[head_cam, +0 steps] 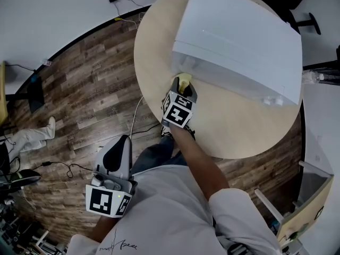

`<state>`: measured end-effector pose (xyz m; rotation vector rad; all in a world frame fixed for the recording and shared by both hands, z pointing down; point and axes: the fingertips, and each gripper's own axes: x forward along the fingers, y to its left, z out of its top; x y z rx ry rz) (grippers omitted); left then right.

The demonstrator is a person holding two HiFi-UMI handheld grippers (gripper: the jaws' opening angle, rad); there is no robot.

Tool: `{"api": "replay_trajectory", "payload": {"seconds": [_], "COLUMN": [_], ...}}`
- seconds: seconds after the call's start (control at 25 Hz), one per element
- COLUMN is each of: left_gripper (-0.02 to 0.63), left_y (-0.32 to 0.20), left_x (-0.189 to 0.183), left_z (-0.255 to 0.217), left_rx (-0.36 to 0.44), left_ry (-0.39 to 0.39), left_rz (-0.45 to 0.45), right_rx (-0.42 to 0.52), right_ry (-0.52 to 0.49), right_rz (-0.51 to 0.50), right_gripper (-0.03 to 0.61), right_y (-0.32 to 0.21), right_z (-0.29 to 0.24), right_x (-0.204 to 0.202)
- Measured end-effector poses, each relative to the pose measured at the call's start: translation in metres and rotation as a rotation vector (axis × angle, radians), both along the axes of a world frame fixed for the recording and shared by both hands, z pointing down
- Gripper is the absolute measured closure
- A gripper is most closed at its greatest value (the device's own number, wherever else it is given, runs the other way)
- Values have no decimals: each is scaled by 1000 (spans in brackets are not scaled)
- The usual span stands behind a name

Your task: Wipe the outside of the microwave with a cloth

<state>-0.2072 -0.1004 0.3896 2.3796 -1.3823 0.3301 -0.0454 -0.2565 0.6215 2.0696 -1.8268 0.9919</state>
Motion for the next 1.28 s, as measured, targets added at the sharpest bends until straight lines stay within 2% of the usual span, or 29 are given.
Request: {"api": "replay_trajectory", "payload": {"seconds": [0.48,0.84,1.04,1.28], "left_gripper": [614,614,614,614], "left_y": [5,5,8,11], "left_x": [-12,1,12,30], "left_z": [-1,-9,-12,-18], "left_rx": [4,35,48,71], "left_ry": [2,30,50,69], "left_rz": [-18,23,45,98], "right_rx": [28,126,178,239], "right_ry": [-39,-51,-39,-1], "right_rz": [-114,-268,-322,-326], "right_gripper": [446,446,446,445], "right_y": [-11,11,33,60], "right_z": [-13,-56,-82,-119], "right_x": [-43,-63,-51,-12]}}
